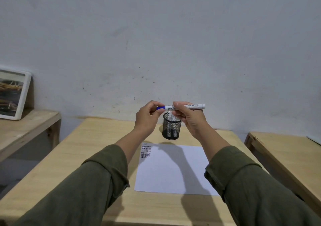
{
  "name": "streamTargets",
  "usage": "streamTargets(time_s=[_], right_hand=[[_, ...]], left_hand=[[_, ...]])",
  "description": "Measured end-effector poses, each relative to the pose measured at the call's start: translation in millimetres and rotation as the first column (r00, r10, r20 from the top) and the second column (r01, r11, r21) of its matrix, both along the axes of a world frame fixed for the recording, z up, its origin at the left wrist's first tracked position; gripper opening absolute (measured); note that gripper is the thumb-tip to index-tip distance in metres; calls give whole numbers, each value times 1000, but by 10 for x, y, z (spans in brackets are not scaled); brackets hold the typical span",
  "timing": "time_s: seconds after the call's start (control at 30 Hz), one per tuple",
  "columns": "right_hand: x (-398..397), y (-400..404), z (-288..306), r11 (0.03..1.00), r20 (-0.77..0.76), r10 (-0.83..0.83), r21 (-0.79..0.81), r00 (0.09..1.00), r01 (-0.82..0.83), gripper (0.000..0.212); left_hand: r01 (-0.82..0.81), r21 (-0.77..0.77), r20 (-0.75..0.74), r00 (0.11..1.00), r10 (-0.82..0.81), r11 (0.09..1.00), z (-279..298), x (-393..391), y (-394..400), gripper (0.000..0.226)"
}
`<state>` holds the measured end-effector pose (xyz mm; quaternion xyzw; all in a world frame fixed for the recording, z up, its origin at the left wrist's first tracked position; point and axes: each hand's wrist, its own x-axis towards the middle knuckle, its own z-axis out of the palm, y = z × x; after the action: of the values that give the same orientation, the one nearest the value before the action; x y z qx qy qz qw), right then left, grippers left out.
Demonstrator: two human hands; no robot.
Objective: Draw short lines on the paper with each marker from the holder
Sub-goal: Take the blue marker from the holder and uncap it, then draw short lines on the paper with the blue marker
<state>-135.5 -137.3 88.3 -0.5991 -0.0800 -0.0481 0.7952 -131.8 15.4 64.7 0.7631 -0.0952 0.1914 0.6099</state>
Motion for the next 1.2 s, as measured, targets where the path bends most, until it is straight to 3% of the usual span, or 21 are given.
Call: streamTargets(time_s=[0.2, 0.37, 0.67, 0.8, 0.9, 1.1, 1.2], right_hand=[[-15, -5, -80, 998, 15, 16, -62, 1000, -15, 15], [-37, 16, -202, 996, 5, 29, -84, 1000, -28, 5], [-86, 133, -496, 985, -55, 34, -166, 998, -43, 5], [-104, 124, -484, 976, -56, 90, -193, 994, -99, 9], [-88, 96, -517, 985, -57, 80, -150, 995, -87, 11], [-103, 109, -717, 1000, -97, 5, -1, 995, -5, 11], [-121, 154, -851, 1000, -134, -14, -3, 991, 14, 12]], left_hand=[[28, 68, -15, 1000, -27, 997, -50, -4, 79, 15], [70, 100, -74, 995, -63, 992, -163, -27, 134, 16], [182, 44, -278, 947, -163, 982, -431, -42, 315, 22], [96, 18, -404, 911, -81, 995, -504, -6, 483, 41], [105, 140, -408, 912, -40, 985, -601, -9, 619, 27], [-187, 344, -288, 912, 293, 920, -735, -63, 712, 26], [-213, 368, -275, 905, 325, 905, -890, -121, 722, 14]])
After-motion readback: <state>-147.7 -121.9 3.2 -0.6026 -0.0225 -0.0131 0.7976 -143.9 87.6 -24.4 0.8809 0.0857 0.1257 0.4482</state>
